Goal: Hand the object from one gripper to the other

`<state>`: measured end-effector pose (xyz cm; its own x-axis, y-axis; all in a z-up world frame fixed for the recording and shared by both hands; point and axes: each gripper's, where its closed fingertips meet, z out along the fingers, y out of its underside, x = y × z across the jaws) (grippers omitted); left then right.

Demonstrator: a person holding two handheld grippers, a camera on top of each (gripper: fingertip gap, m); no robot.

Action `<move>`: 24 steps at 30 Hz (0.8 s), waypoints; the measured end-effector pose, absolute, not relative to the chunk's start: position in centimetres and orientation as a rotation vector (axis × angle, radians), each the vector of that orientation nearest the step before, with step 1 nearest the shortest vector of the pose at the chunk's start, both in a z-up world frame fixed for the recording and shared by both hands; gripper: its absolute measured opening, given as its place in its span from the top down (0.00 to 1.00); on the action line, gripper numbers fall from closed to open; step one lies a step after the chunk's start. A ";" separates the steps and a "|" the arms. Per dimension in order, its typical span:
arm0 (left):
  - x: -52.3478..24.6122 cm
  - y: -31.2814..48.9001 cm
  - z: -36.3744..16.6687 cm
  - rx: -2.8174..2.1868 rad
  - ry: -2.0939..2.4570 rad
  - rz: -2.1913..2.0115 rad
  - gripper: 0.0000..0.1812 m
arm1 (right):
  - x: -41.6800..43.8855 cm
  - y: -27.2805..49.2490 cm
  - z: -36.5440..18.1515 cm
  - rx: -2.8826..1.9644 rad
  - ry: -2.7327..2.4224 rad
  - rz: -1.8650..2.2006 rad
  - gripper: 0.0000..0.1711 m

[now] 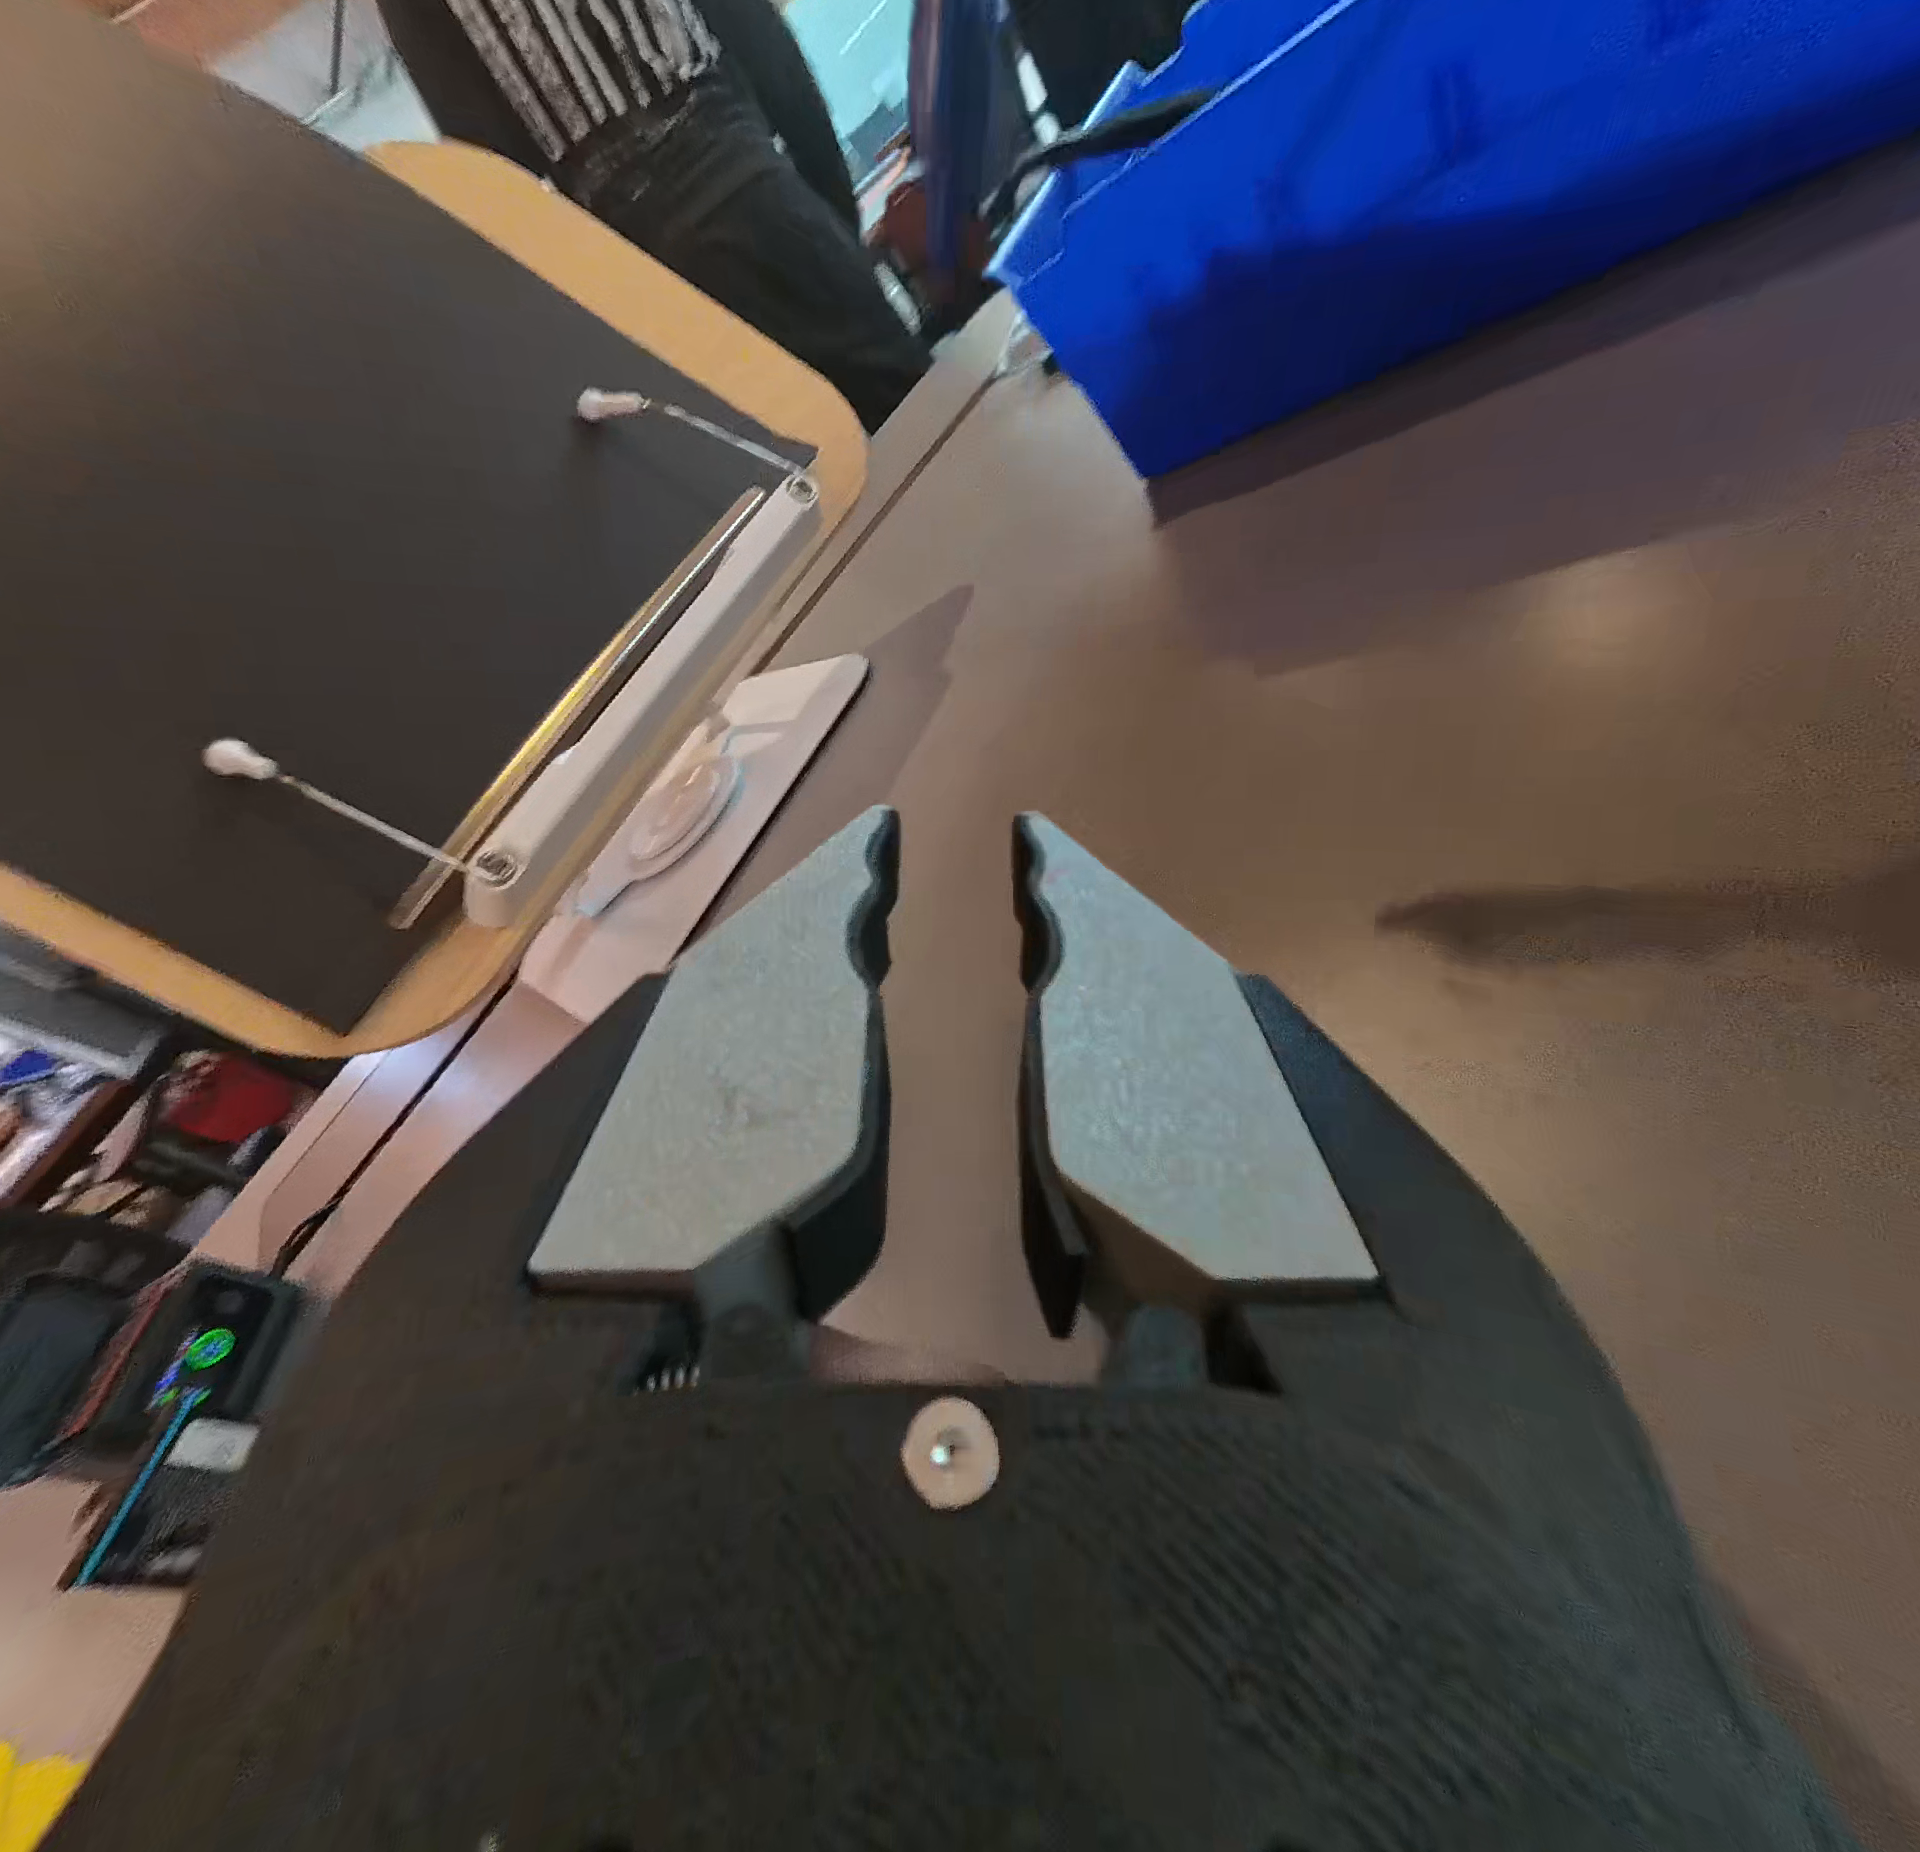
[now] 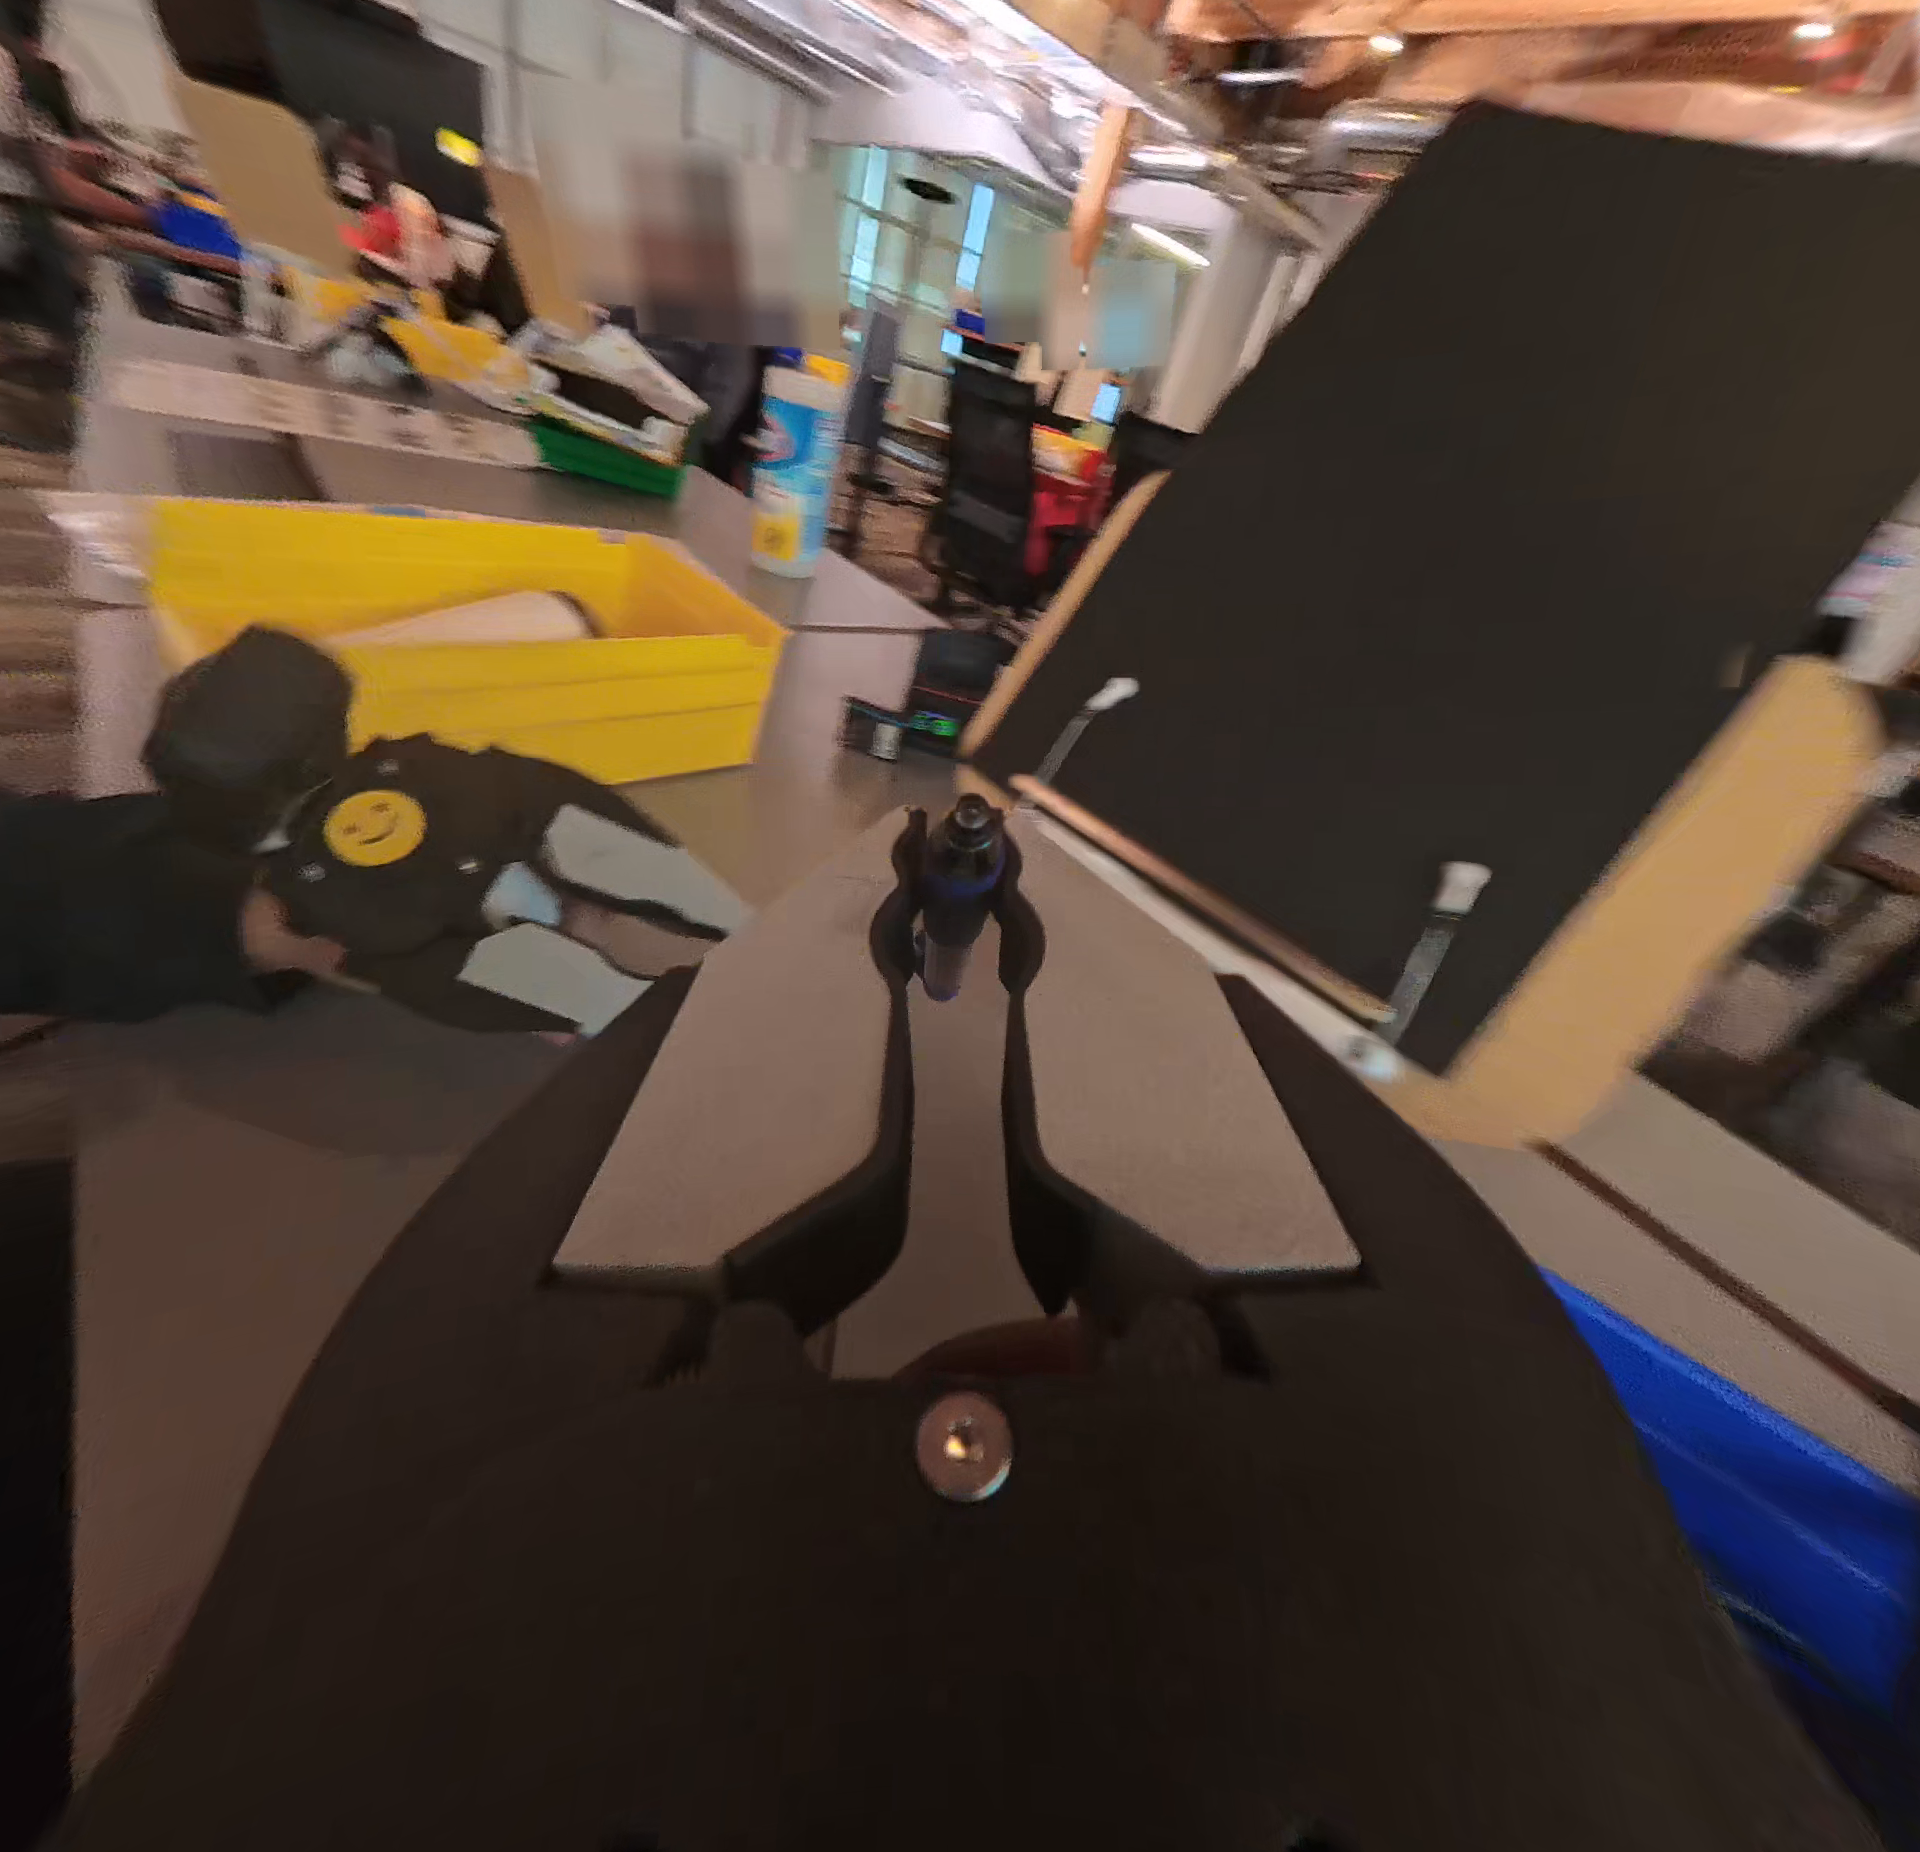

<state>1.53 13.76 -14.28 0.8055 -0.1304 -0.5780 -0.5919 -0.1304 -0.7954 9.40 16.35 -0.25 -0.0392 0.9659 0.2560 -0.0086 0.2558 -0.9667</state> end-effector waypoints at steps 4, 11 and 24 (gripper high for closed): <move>0.4 14.1 -15.0 -1.703 0.575 0.577 0.94 | 14.1 22.8 4.1 -1.162 -1.317 0.757 0.95; 0.6 14.6 -16.0 -1.710 0.646 0.684 0.98 | 20.2 32.4 2.8 -1.589 -1.417 0.401 0.95; 0.3 14.6 -16.1 -1.723 0.641 0.686 0.99 | 17.6 37.8 -3.0 -1.806 -1.359 0.248 0.61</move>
